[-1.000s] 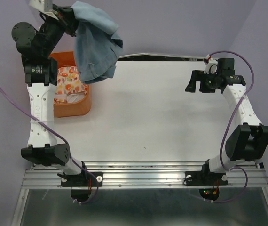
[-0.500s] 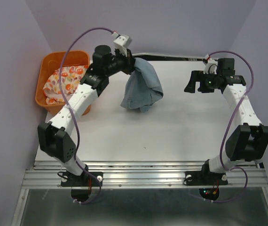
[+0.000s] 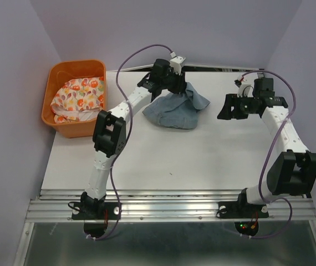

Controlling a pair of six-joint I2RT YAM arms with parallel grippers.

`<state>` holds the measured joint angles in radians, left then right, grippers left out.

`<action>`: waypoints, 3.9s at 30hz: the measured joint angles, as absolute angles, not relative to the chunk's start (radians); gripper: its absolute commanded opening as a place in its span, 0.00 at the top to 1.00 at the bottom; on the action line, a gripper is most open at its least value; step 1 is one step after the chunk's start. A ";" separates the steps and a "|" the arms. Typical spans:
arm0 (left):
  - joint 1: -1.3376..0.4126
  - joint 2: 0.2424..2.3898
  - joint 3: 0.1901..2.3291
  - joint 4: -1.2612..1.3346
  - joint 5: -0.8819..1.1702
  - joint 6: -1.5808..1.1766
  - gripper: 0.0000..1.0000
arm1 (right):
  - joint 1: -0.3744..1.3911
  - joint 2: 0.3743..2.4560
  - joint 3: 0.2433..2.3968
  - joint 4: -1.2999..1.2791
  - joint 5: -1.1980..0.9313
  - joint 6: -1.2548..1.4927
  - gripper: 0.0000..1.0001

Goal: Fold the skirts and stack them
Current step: Move the skirt to the center of the board, then flatten the skirt out

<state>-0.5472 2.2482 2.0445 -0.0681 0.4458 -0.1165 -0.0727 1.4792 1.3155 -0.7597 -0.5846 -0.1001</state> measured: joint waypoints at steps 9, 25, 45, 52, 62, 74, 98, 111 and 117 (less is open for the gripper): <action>-0.501 2.185 2.044 -0.128 0.473 -0.052 0.06 | 0.017 1.481 1.214 -0.717 -0.565 -0.113 0.12; -0.235 1.601 1.248 -0.124 0.470 0.045 0.11 | 0.377 1.762 1.212 -0.468 -0.181 -0.120 0.14; -0.248 1.923 1.126 0.188 0.466 -0.197 0.16 | 0.385 1.871 1.358 -0.395 0.179 -0.058 0.99; -0.277 1.955 1.143 0.249 0.445 -0.223 0.23 | 0.385 1.853 1.433 -0.394 0.172 -0.045 0.99; -0.288 2.084 1.283 0.262 0.428 -0.237 0.85 | 0.384 1.804 1.525 -0.414 0.129 -0.021 0.99; -0.302 1.950 1.452 0.034 0.385 -0.065 1.00 | 0.252 1.750 1.620 -0.469 0.038 -0.020 0.99; -0.365 1.623 1.770 -0.387 0.395 0.356 1.00 | 0.147 1.652 1.848 -0.663 -0.139 -0.005 0.99; -0.570 1.934 2.315 -0.639 0.465 0.342 1.00 | 0.164 1.609 1.858 -0.668 -0.271 -0.045 0.99; -0.380 1.871 2.015 -0.593 0.595 0.177 1.00 | 0.031 1.621 1.856 -0.719 -0.250 -0.047 0.99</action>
<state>-0.3801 1.8709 2.0151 -0.5930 0.5945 0.1768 0.0311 1.6207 1.8557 -0.7193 -0.2504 -0.0471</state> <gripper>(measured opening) 0.105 0.058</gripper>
